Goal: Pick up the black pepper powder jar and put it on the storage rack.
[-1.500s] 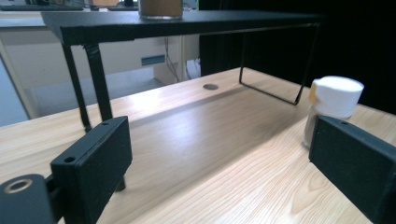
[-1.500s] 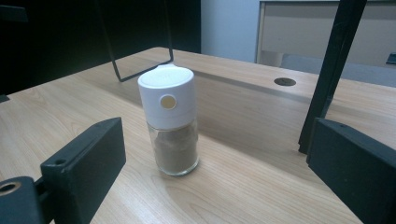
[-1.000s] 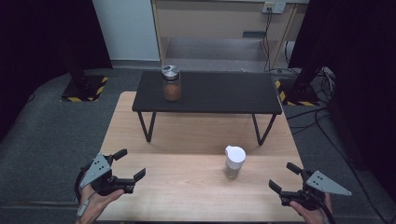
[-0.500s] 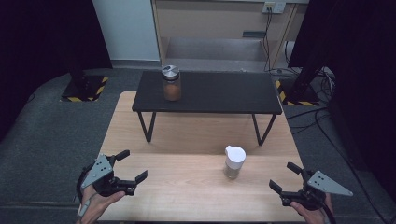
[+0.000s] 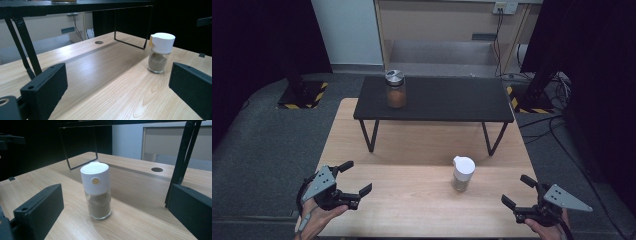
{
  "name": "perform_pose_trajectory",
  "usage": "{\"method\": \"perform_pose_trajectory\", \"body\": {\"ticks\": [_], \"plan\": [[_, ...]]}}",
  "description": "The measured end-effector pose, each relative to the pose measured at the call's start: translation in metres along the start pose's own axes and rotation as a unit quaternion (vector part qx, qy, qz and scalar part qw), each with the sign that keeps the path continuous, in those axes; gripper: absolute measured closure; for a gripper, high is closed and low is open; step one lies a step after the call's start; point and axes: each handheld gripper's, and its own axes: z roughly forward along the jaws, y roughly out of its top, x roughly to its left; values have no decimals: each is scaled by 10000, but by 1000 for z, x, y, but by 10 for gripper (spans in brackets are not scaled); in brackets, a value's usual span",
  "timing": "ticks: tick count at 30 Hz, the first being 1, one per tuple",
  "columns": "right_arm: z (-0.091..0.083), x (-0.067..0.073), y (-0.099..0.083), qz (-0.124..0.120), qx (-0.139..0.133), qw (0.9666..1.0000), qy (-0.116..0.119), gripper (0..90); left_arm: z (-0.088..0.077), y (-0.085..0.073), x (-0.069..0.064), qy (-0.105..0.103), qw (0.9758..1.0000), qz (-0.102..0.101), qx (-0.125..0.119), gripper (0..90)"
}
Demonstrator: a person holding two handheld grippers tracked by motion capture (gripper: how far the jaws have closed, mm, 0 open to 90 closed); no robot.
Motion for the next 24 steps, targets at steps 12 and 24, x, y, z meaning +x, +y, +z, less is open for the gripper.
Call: {"method": "perform_pose_trajectory", "body": {"ticks": [12, 24], "plan": [[-3, -6, 4, 116, 53, 9999, 103, 15, 1, -3, 1, -46, 9999, 31, -92, 8], [-10, -12, 31, 43, 354, 9991, 211, 17, 1, -4, 3, -68, 9999, 30, -100, 8]]}}
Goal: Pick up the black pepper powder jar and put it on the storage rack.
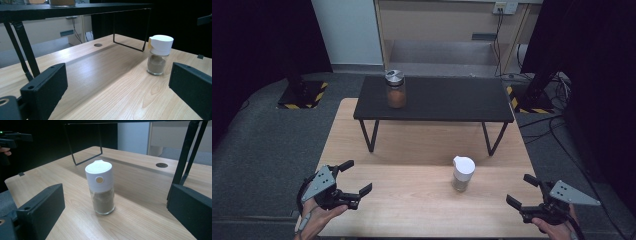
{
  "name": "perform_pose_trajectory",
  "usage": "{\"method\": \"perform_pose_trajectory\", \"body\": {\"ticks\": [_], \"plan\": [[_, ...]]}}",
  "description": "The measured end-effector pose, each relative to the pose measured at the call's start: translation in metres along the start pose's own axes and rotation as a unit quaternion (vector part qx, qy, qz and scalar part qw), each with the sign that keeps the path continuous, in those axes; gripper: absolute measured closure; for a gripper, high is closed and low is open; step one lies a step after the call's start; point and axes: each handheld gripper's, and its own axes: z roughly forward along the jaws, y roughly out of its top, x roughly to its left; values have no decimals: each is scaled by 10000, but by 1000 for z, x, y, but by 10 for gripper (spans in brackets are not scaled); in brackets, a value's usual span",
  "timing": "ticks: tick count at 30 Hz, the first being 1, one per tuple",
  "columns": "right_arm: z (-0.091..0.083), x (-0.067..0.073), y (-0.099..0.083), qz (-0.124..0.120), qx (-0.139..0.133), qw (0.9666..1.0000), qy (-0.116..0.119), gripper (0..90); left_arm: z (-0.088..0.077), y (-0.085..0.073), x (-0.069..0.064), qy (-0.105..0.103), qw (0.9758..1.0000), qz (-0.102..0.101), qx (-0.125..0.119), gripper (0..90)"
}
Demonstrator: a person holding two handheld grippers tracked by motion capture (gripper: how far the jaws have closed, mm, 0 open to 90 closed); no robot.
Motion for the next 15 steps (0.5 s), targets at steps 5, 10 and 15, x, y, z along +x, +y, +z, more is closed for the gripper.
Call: {"method": "perform_pose_trajectory", "body": {"ticks": [5, 10, 15], "plan": [[-9, -3, 22, -130, 104, 9999, 22, 13, 1, 0, 0, -35, 10000, 6, -1, 8], [-12, -6, 38, -197, 171, 9997, 20, 11, 1, 0, 0, -55, 10000, -3, 3, 8], [-15, -10, 59, -321, 232, 9992, 41, 14, 1, 0, 1, -75, 10000, -28, -4, 8]]}}
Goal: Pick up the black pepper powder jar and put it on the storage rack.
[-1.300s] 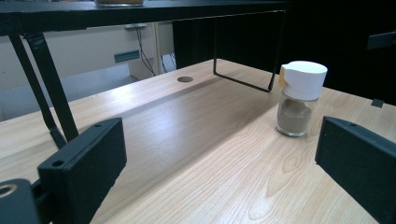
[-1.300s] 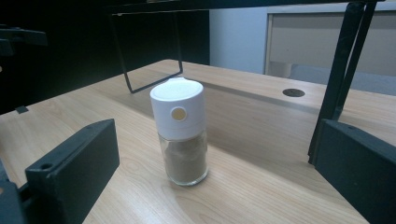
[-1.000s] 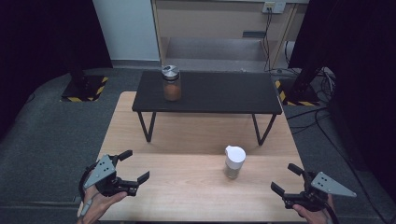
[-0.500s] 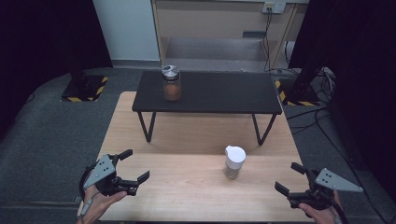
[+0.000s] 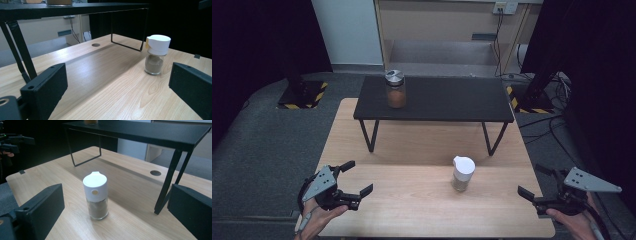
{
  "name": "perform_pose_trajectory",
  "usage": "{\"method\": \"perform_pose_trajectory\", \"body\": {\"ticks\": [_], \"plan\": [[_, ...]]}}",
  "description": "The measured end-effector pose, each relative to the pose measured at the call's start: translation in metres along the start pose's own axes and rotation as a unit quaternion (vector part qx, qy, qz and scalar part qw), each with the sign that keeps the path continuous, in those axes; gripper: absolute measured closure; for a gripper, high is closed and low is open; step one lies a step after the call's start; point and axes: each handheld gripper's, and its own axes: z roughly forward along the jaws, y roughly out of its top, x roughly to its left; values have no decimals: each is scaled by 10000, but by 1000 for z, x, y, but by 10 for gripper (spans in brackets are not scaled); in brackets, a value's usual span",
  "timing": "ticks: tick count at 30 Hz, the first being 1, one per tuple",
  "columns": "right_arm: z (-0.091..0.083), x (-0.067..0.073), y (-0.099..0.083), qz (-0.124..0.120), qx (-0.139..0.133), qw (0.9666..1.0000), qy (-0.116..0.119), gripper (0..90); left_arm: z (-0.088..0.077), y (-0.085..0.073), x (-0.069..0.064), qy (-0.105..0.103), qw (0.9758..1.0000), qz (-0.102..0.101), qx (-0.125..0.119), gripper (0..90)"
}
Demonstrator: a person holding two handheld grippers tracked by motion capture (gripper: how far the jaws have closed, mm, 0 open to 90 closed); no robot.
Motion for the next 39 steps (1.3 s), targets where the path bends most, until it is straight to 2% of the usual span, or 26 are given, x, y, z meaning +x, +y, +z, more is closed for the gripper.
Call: {"method": "perform_pose_trajectory", "body": {"ticks": [9, 13, 17, 23, 33, 39], "plan": [[7, -7, 26, -192, 224, 9995, 120, 15, 0, 0, 0, -19, 10000, -6, 1, 5], [14, -9, 36, -249, 319, 9990, 169, 19, 0, 0, 1, -31, 10000, -4, 9, 5], [29, -12, 47, -317, 477, 9980, 278, 19, 1, 1, 1, -69, 10000, 21, 40, 5], [50, -12, 51, -316, 628, 9970, 329, 19, 1, 0, 1, -61, 10000, 16, 30, 5], [92, -13, 47, -216, 875, 9949, 450, 20, 1, 1, 1, -73, 10000, 33, 40, 6], [112, -12, 42, -178, 983, 9935, 546, 23, 1, 1, 1, -74, 9999, 45, 56, 5]]}}
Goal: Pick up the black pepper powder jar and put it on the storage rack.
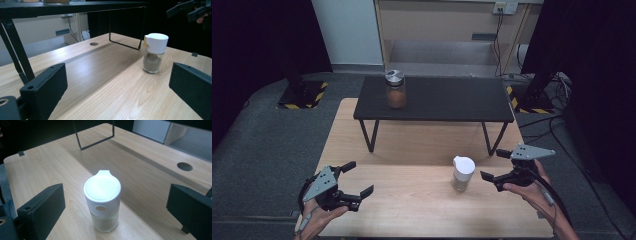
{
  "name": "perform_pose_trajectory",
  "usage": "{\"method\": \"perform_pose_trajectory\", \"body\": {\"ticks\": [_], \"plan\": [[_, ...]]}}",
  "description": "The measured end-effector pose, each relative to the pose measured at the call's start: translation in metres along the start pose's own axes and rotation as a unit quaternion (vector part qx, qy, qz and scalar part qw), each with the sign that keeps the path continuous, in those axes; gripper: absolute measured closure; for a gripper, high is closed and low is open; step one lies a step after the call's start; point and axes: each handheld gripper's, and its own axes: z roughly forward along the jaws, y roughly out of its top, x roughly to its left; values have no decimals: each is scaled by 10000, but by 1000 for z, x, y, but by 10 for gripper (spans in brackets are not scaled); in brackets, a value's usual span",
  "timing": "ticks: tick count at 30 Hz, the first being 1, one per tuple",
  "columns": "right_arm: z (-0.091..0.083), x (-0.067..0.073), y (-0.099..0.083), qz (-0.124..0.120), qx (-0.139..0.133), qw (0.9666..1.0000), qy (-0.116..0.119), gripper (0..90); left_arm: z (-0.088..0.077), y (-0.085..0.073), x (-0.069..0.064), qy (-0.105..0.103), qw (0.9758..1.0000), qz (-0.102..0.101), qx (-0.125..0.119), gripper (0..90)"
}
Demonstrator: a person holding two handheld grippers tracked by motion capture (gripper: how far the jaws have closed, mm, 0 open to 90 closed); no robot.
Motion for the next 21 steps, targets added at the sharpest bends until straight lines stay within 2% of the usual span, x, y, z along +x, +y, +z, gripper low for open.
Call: {"method": "perform_pose_trajectory", "body": {"ticks": [14, 21], "plan": [[43, 0, -6, 29, 145, 9997, 213, 29, 0, 0, 0, -17, 10000, 1, 10, 5], [59, 1, -7, 8, 210, 9995, 218, 42, -1, 1, 0, -14, 10000, 11, 19, 6]]}}
